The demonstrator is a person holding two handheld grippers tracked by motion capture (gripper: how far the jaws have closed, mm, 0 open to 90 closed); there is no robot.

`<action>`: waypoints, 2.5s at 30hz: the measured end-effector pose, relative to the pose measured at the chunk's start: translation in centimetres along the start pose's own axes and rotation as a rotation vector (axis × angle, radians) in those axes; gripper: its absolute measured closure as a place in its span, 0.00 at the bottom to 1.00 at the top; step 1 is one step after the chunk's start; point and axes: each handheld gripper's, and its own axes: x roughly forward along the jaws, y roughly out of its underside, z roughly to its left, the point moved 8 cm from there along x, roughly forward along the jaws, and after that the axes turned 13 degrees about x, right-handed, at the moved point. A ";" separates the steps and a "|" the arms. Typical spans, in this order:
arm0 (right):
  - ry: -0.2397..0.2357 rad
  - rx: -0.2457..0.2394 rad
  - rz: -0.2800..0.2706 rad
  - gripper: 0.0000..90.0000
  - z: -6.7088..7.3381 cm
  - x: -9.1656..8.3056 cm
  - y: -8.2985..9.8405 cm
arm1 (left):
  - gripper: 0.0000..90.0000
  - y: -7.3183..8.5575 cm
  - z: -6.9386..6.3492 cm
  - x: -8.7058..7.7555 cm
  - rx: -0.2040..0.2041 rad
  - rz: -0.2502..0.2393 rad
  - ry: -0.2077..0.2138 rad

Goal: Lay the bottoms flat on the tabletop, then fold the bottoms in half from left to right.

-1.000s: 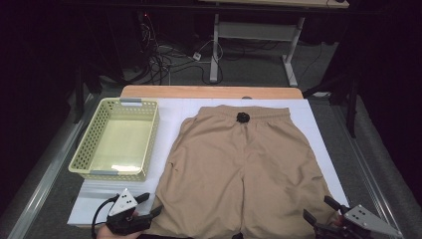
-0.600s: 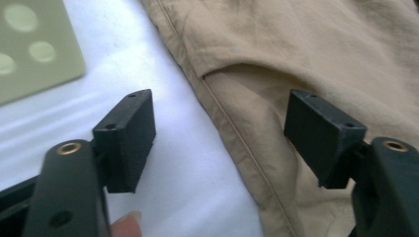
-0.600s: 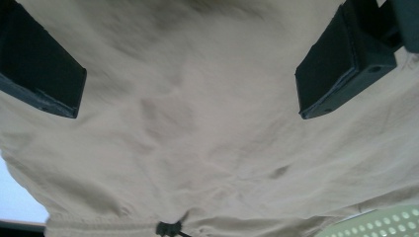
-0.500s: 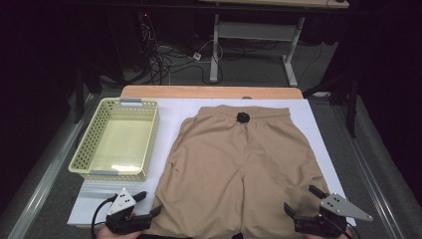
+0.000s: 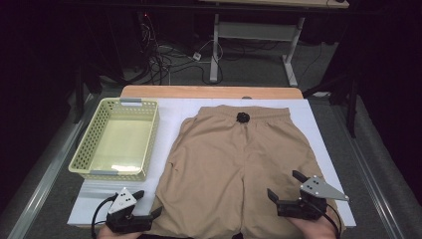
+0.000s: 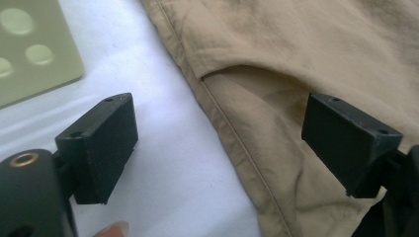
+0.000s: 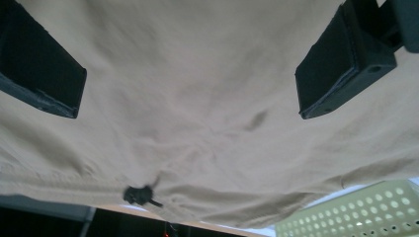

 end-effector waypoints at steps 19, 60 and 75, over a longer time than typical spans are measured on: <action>-0.164 -0.068 0.004 0.00 6.7 7.0 -1.2 | 0.15 0.0 0.0 -0.3 -0.001 -0.009 -0.010; -0.244 -0.064 0.004 0.02 9.5 7.2 0.1 | 0.95 -7.4 -3.6 2.8 0.139 0.018 0.153; -0.168 -0.049 0.050 0.11 8.9 10.8 -1.4 | 0.94 -8.1 -6.5 5.1 0.158 -0.060 0.229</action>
